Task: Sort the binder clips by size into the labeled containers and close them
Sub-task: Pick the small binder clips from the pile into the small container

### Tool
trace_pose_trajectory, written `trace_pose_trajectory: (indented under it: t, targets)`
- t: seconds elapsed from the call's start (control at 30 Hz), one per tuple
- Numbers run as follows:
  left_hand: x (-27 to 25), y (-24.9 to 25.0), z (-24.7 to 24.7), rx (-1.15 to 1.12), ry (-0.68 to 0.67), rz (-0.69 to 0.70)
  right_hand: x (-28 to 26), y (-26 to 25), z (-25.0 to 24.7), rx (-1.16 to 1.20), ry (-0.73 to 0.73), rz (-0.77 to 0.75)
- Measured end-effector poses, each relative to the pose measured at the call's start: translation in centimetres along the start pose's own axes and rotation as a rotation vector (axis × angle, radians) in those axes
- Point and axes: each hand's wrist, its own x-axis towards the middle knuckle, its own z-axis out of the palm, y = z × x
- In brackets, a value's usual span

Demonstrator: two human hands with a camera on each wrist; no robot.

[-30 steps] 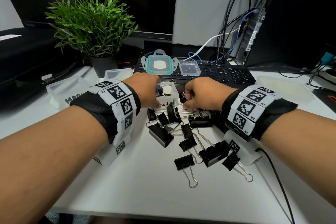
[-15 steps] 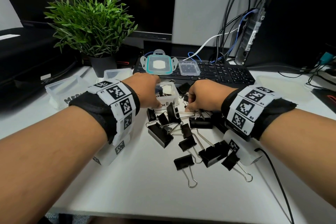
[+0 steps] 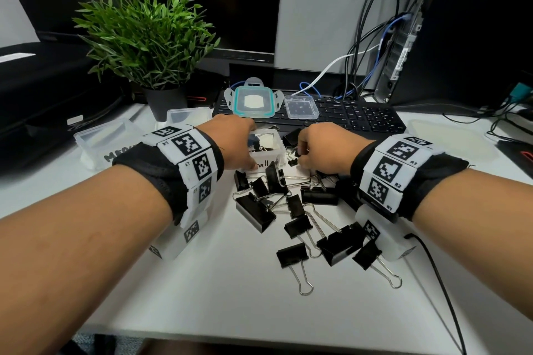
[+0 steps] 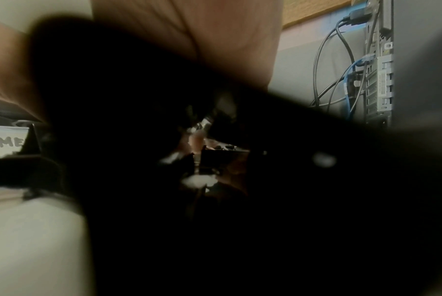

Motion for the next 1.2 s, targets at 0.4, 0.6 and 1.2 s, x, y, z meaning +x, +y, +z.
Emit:
trace_pose_trajectory:
  t: [0.4,0.6,1.2]
  targets:
    - [-0.02,0.05,0.01,-0.008,0.000,-0.005,-0.28,0.10,0.07,0.086,-0.035,-0.106]
    - [-0.10,0.05,-0.03,-0.019,0.005,0.000,-0.37,0.11,0.13,0.069,-0.023,-0.132]
    - [-0.02,0.55,-0.68,-0.292,0.298,0.212,-0.34,-0.17,-0.55,0.475,0.355,-0.200]
